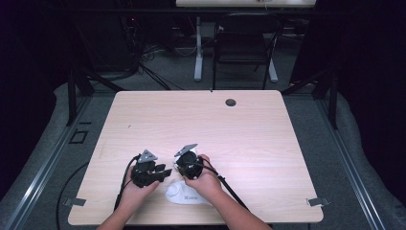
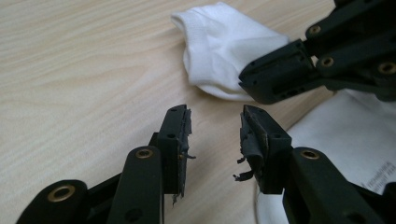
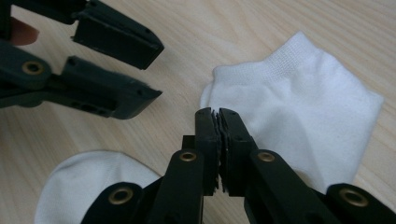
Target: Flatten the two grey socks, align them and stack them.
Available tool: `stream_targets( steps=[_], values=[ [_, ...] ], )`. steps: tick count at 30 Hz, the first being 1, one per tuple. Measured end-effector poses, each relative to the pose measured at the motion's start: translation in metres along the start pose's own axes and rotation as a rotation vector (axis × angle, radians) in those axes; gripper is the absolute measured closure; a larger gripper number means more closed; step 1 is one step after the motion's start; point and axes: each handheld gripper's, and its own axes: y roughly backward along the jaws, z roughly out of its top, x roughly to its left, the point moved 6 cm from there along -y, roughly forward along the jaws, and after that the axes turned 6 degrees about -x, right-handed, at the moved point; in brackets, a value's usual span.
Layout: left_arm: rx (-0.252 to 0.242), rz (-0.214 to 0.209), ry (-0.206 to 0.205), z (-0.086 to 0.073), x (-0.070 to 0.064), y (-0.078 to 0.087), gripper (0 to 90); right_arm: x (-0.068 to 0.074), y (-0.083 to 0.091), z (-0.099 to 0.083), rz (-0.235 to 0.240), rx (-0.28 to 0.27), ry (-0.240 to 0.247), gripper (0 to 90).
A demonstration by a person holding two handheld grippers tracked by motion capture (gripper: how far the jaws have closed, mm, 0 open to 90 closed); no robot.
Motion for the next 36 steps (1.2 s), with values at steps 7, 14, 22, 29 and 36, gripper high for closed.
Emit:
stream_targets(
  steps=[7, 14, 22, 29, 36],
  values=[
    [-0.006, 0.014, -0.003, 0.009, 0.002, -0.01, 65.9, 0.0, 0.002, -0.001, -0.011, -0.006, -0.001, 89.9],
    [-0.012, 0.001, -0.01, 0.012, -0.004, -0.012, 75.0, -0.003, 0.008, 0.002, -0.002, -0.044, -0.041, 89.9],
    [-0.018, 0.001, -0.008, 0.014, -0.005, -0.012, 85.0, -0.004, 0.011, 0.004, -0.003, -0.059, -0.064, 89.9],
    [-0.018, -0.004, -0.008, 0.017, -0.006, -0.013, 87.7, -0.003, 0.011, 0.004, 0.01, -0.056, -0.076, 88.5],
    [-0.002, -0.005, -0.013, 0.015, -0.005, -0.013, 88.9, -0.005, 0.015, 0.006, -0.012, -0.074, -0.068, 90.0]
  ],
)
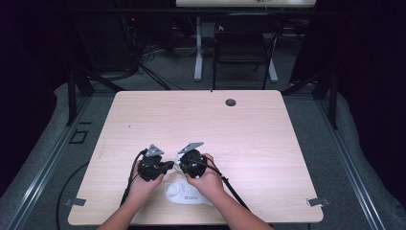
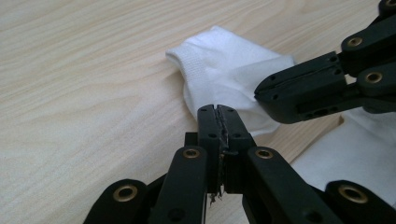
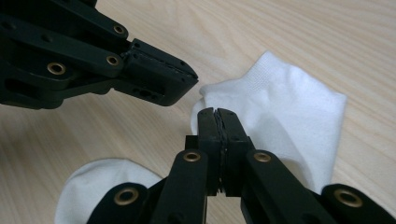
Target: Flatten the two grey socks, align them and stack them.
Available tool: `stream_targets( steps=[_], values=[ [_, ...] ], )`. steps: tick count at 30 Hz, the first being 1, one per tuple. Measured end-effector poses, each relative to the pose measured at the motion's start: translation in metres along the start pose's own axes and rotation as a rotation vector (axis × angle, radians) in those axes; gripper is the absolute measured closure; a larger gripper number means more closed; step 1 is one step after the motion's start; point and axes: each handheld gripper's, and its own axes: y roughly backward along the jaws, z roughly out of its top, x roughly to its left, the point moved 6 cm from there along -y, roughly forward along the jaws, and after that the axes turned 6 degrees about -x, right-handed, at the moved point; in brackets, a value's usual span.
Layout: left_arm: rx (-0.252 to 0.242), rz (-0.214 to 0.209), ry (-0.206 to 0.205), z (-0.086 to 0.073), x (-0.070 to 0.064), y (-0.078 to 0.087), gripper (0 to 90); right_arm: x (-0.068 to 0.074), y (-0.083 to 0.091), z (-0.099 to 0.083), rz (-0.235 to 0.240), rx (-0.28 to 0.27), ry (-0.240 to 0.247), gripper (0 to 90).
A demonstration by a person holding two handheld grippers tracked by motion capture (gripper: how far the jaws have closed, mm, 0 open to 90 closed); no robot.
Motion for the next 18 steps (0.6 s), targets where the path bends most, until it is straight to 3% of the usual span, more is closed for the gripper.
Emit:
stream_targets(
  steps=[3, 18],
  values=[
    [-0.001, -0.002, -0.001, 0.0, -0.001, -0.001, 89.0, -0.002, 0.003, 0.002, -0.014, -0.012, 0.015, 90.0],
    [-0.013, -0.012, -0.001, 0.004, -0.008, -0.013, 89.3, -0.008, 0.012, 0.01, -0.037, -0.077, -0.032, 90.0]
  ],
)
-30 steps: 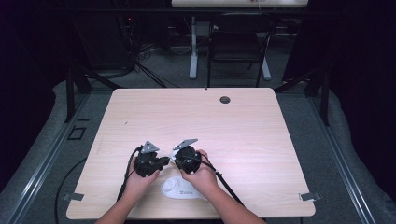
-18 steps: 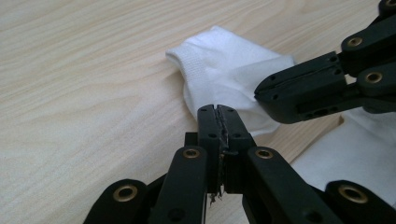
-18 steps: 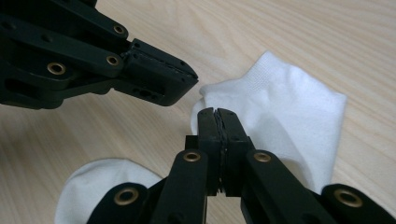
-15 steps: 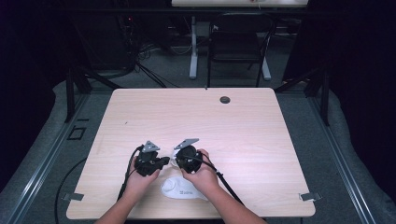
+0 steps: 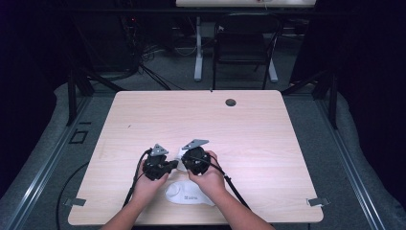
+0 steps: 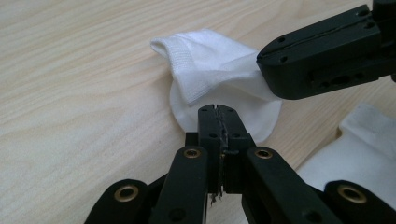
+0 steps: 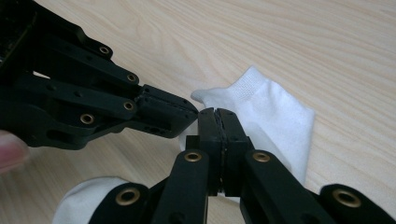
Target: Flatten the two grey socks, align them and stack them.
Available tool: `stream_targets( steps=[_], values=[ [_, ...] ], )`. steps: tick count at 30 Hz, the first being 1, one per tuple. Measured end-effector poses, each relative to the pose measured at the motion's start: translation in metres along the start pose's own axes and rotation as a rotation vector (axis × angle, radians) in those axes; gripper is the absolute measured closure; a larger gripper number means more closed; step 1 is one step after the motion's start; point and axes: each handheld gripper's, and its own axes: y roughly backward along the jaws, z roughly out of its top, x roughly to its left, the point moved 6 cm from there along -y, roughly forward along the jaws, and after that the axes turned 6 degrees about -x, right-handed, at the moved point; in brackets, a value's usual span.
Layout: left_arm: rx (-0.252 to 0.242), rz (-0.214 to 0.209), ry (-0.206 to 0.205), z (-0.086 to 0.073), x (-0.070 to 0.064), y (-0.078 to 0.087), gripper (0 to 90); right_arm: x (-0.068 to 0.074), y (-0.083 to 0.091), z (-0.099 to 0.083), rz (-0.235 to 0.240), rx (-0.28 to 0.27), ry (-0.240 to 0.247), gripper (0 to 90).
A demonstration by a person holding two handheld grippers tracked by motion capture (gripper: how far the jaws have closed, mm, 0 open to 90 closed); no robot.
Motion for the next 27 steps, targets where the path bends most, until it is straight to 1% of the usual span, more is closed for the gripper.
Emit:
stream_targets(
  steps=[3, 4, 8, 12, 14, 15, 18, 23, 26, 27],
  values=[
    [-0.001, 0.005, -0.004, 0.002, -0.001, -0.003, 89.3, 0.0, 0.002, 0.001, 0.001, -0.007, -0.005, 90.0],
    [0.001, 0.004, 0.004, 0.002, -0.001, -0.004, 89.3, 0.0, 0.002, 0.002, 0.002, -0.011, -0.008, 90.0],
    [0.034, 0.008, -0.006, -0.002, 0.001, -0.01, 89.3, -0.001, 0.005, 0.003, -0.003, -0.016, -0.007, 90.0],
    [0.05, 0.014, -0.005, -0.005, 0.002, -0.014, 89.3, -0.004, 0.008, 0.003, -0.008, -0.02, -0.012, 90.0],
    [0.06, 0.023, -0.018, -0.008, 0.004, -0.014, 89.3, -0.009, 0.012, 0.004, -0.017, -0.027, -0.012, 90.0],
    [0.066, 0.021, -0.014, -0.009, 0.004, -0.014, 89.3, -0.011, 0.013, 0.004, -0.022, -0.03, -0.016, 90.0],
    [0.061, 0.017, -0.006, -0.01, 0.006, -0.014, 89.5, -0.021, 0.02, 0.004, -0.045, -0.044, -0.029, 90.0],
    [0.066, 0.018, -0.007, -0.01, 0.01, -0.012, 89.6, -0.043, 0.032, 0.0, -0.094, -0.05, -0.056, 90.0],
    [0.07, 0.014, -0.002, -0.01, 0.012, -0.011, 89.6, -0.06, 0.039, -0.008, -0.124, -0.044, -0.083, 90.0],
    [0.071, 0.015, -0.002, -0.01, 0.012, -0.011, 89.6, -0.062, 0.04, -0.009, -0.131, -0.043, -0.09, 90.0]
  ],
)
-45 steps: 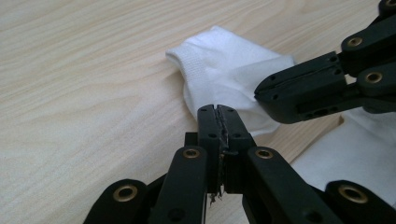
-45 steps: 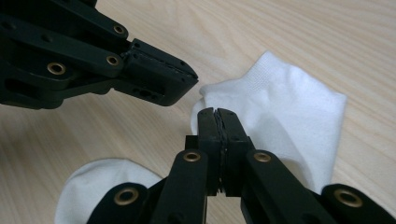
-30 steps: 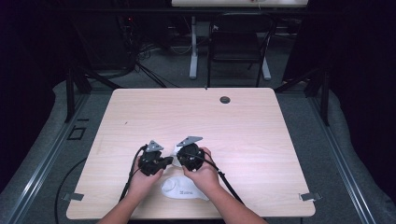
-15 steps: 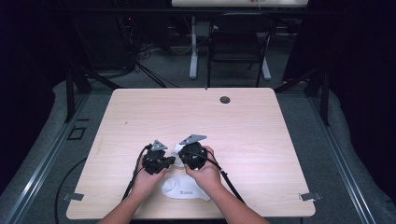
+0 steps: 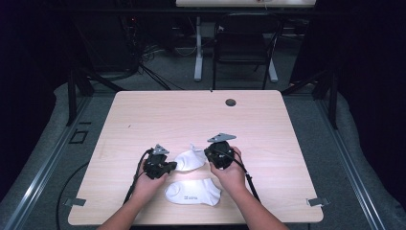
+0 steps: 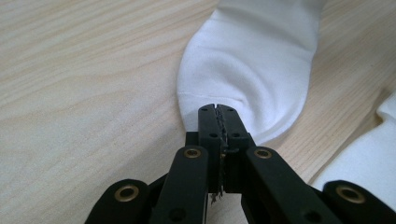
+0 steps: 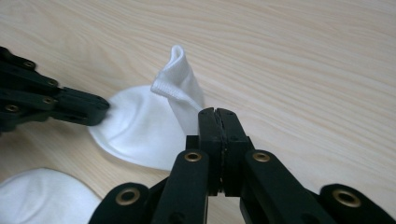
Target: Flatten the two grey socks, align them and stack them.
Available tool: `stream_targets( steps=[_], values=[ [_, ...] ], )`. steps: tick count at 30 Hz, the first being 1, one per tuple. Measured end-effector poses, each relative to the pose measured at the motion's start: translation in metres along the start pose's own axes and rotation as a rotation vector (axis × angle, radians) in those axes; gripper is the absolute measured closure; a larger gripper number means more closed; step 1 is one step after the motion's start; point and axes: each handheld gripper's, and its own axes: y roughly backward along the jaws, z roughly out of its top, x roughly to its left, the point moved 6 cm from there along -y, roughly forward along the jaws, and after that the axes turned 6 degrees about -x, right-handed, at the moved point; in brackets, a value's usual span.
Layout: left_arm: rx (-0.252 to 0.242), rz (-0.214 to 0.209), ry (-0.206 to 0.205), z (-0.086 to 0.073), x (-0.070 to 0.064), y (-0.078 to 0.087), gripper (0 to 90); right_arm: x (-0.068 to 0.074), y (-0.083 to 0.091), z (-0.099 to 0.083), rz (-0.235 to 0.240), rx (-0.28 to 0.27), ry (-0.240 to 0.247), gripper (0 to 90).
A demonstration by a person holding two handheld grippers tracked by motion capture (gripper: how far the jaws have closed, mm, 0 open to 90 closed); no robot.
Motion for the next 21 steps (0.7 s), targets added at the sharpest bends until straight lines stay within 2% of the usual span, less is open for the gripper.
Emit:
stream_targets(
  steps=[4, 10, 21],
  values=[
    [0.003, -0.002, -0.004, 0.0, 0.001, 0.001, 89.6, -0.013, 0.002, -0.008, -0.026, 0.012, -0.022, 90.0],
    [0.012, -0.013, 0.012, -0.001, 0.005, 0.002, 89.6, -0.027, 0.001, -0.021, -0.051, 0.036, -0.049, 90.0],
    [0.02, -0.013, 0.014, -0.001, 0.008, 0.003, 89.6, -0.035, 0.0, -0.039, -0.056, 0.063, -0.086, 90.0]
  ],
)
